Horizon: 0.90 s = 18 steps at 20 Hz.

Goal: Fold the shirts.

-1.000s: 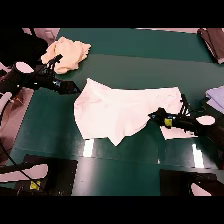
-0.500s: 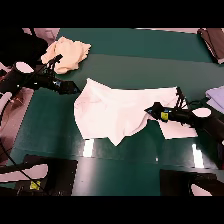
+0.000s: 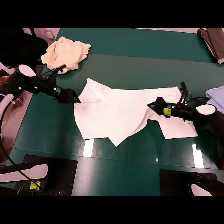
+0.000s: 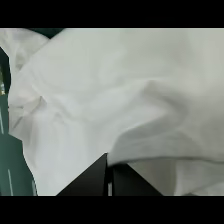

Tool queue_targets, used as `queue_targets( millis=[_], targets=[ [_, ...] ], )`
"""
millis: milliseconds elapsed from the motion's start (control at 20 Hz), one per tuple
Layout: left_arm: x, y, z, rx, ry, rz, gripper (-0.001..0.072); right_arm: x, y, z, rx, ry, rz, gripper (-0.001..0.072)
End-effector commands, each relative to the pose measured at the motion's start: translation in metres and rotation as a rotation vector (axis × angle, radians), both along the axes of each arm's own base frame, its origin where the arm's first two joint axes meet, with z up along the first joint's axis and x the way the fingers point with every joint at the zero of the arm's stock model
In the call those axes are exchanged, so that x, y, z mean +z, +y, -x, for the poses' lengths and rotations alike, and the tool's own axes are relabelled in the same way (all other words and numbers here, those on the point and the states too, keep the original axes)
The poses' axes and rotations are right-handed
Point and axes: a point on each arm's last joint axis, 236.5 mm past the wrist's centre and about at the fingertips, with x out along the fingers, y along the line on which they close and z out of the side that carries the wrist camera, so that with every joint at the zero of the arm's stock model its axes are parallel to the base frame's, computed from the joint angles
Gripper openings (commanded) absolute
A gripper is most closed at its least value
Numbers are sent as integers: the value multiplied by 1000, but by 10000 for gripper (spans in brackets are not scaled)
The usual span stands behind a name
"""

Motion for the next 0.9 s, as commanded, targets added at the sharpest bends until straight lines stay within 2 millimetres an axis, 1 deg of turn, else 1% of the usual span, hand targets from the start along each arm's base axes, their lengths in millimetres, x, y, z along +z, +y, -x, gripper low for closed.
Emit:
queue_targets(
  millis=[0, 50, 150, 200, 300, 350, 400, 450, 550, 600, 650, 750, 800, 850],
  targets=[
    [-24, -16, 29, -28, 95, 2, 496, 34, -14, -16, -74, -123, 13, 16],
    [-26, -26, 28, -30, 84, 13, 496, 43, -17, -18, -84, -147, 10, 16],
    [-21, -50, 30, -77, 61, 50, 496, 54, -22, -20, -109, -171, -1, 16],
    [-25, -52, 25, -80, 32, 25, 495, 57, -23, -20, -113, -179, -3, 16],
    [-30, -41, 2, 12, -19, -23, 495, 65, -24, -20, -117, -196, -8, 16],
    [-31, -33, -6, 63, -24, -27, 496, 71, -26, -22, -133, -216, -9, 16],
    [-32, -27, -5, 76, -12, -31, 495, 79, -30, -24, -155, -237, -11, 16],
    [-36, -18, 1, 75, 16, -61, 495, 88, -37, -27, -183, -264, -13, 16],
    [-50, 5, 22, 48, 99, -165, 495, 107, -47, -34, -208, -301, -20, 16],
    [-51, 13, 27, 40, 112, -195, 495, 116, -53, -38, -215, -317, -22, 16],
    [-48, 17, 25, 50, 96, -202, 495, 125, -56, -42, -216, -335, -21, 16],
    [-36, 25, 13, 103, 30, -208, 495, 142, -61, -50, -205, -365, -10, 16],
    [-30, 30, 7, 132, 3, -208, 495, 146, -60, -53, -187, -367, -7, 16],
    [-26, 32, 6, 142, -6, -206, 495, 150, -58, -56, -168, -370, 0, 16]
  ],
)
